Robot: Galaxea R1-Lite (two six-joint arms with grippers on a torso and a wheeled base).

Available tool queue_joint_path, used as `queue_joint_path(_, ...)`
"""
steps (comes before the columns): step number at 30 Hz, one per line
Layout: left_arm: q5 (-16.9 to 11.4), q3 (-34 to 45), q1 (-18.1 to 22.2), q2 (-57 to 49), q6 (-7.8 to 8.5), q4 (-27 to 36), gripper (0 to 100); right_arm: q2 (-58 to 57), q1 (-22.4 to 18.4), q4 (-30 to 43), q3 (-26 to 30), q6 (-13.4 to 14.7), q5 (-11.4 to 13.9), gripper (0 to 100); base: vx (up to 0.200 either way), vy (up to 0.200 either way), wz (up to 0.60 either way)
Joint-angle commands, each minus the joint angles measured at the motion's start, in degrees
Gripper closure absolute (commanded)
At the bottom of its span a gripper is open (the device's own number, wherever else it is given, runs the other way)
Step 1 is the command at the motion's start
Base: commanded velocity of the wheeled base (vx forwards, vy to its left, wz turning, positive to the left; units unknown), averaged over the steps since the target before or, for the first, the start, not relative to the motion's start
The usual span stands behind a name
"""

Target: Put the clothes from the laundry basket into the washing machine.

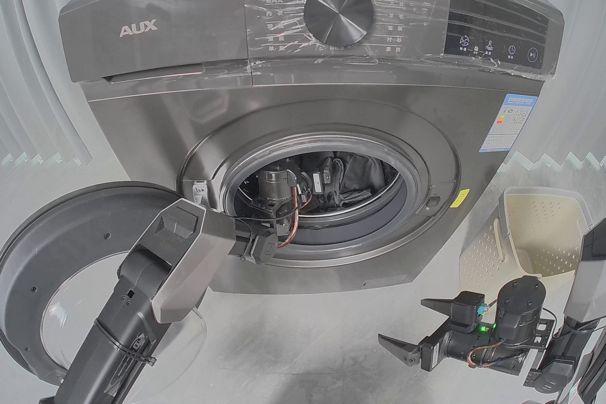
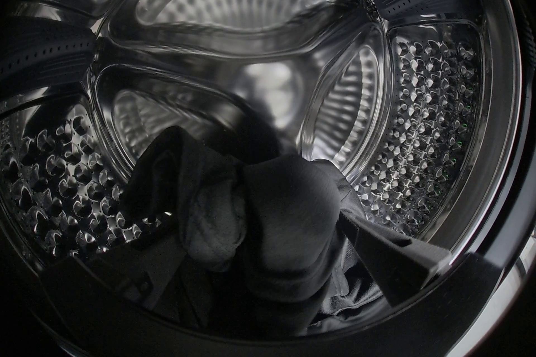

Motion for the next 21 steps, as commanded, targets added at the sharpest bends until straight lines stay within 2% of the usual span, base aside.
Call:
queue_joint_path(1, 0.0, 0.0, -0.4, -0.1, -0.04, 0.0, 0, 0.0, 0.0, 0.0, 0.8, 0.0, 0.0, 0, 0.0, 0.0, 0.0)
queue_joint_path(5, 0.0, 1.2, -1.9, -1.6, 0.14, 0.0, 0, 0.1, -0.1, 0.0, 0.8, 0.0, 0.0, 0, 0.0, 0.0, 0.0)
queue_joint_path(13, -0.3, 22.2, -4.7, -11.5, 1.8, 0.7, 0, -0.1, -0.3, 0.0, 0.9, 0.0, 0.0, 0, 0.0, 0.0, 0.0)
queue_joint_path(21, -0.1, 33.7, -6.2, -19.5, 2.51, 0.8, 0, 0.0, -0.4, 0.0, 0.9, 0.0, 0.1, 0, 0.0, 0.0, 0.0)
